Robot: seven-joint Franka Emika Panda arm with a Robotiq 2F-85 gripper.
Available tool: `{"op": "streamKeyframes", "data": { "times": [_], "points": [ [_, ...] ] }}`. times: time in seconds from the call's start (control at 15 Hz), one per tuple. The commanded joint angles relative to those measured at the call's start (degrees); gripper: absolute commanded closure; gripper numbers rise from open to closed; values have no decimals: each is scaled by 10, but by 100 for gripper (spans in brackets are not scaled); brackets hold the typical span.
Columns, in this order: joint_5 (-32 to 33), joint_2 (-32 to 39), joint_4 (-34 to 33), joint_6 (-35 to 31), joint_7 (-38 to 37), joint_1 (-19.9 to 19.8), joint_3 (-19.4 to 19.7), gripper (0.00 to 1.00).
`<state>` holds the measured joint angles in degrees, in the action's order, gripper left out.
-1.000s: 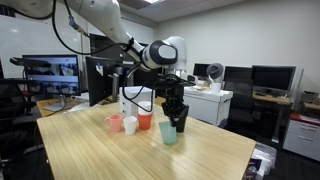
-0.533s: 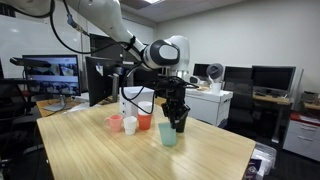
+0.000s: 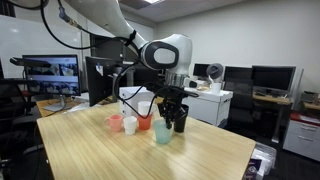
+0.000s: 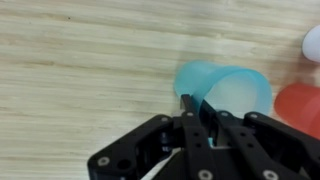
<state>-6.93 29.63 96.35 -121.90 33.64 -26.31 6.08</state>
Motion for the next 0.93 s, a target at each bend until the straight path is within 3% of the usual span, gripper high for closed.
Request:
{"op": "streamKeyframes", "data": {
  "times": [0.0, 0.47, 0.53, 0.87],
  "points": [
    [-46, -22, 43, -8, 56, -17, -15, 98],
    [-62, -27, 60, -11, 90, -9, -9, 98],
    [-59, -27, 62, -12, 91, -7, -8, 73],
    [-49, -28, 81, -6, 105, -2, -6, 40]
  ]
}}
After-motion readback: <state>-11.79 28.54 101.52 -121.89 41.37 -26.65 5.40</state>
